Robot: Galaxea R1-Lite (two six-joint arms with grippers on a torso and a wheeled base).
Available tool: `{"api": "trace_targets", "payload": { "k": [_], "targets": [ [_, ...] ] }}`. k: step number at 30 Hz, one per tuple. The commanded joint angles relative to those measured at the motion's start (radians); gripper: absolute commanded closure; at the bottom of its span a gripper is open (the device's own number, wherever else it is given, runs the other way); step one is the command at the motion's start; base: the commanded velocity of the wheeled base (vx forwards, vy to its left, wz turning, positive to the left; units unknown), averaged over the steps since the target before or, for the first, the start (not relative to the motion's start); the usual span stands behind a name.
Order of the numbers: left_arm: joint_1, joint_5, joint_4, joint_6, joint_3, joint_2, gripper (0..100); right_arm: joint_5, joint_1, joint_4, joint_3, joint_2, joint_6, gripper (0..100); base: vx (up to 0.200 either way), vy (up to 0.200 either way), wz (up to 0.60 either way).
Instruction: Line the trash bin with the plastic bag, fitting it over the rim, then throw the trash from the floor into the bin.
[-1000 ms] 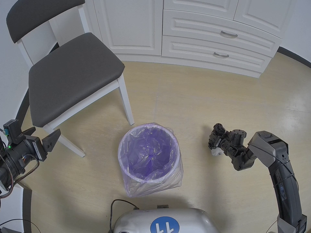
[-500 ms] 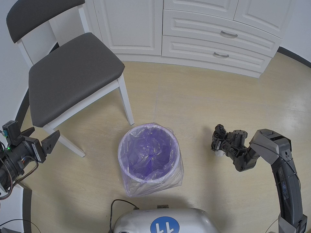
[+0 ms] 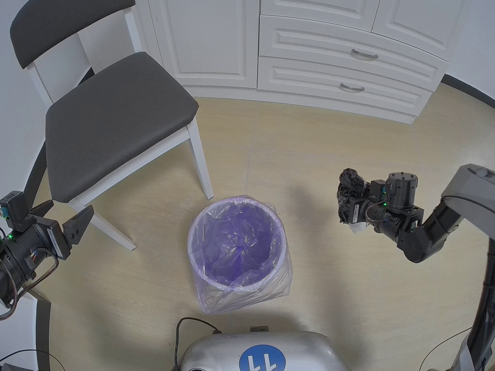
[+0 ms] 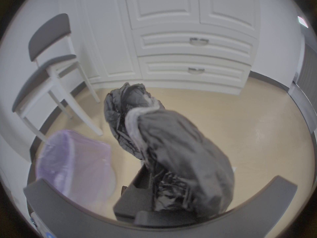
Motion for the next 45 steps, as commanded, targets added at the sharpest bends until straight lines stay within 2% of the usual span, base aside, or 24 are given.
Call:
{"api": "trace_targets", "payload": {
  "k": [1,4,6,7,11,15,22,23,24,30,37,45],
  "targets": [
    [-0.006,0.001,0.001,0.000,-0.006,-0.034,0,-0.048,0.351,0.173,0.312,-0.627,-0.054,100,0.000,0.000,0.00],
    [-0.006,0.001,-0.001,0.000,-0.006,-0.036,0,-0.111,0.437,0.171,0.312,-0.629,-0.051,100,0.000,0.000,0.00],
    [-0.006,0.001,-0.001,0.002,-0.006,-0.041,0,-0.136,0.465,0.170,0.311,-0.622,-0.046,100,0.000,0.000,0.00],
    [-0.006,-0.001,0.001,0.002,-0.005,-0.050,0,-0.157,0.512,0.161,0.305,-0.601,-0.022,100,0.000,0.000,0.00],
    [-0.006,-0.004,0.001,0.006,-0.006,-0.056,0,-0.165,0.627,0.075,0.288,-0.521,0.077,100,0.000,0.000,0.00],
    [-0.006,-0.004,0.001,0.029,-0.005,-0.059,0,-0.172,0.672,-0.037,0.283,-0.418,0.126,100,0.000,0.000,0.00],
    [-0.006,-0.004,-0.002,0.034,-0.005,-0.060,0,-0.168,0.686,-0.298,0.219,-0.138,0.242,100,0.000,0.000,0.00],
    [-0.006,-0.004,-0.002,0.034,-0.005,-0.060,0,-0.168,0.686,-0.298,0.219,-0.138,0.242,100,0.000,0.000,0.00],
    [-0.006,-0.005,-0.002,0.034,-0.005,-0.060,0,-0.163,0.681,-0.369,0.191,-0.050,0.268,100,0.000,0.000,0.00],
    [-0.006,-0.007,-0.007,0.034,-0.005,-0.060,0,-0.160,0.693,-0.520,0.122,0.157,0.307,100,0.000,0.000,0.00],
    [-0.008,-0.009,-0.008,0.034,-0.006,-0.060,0,-0.160,0.693,-0.533,0.074,0.269,0.317,100,0.000,0.000,0.00],
    [-0.008,-0.010,-0.008,0.035,-0.003,-0.059,0,-0.160,0.630,-0.533,-0.016,0.326,0.322,100,0.000,0.000,0.00]
  ]
}}
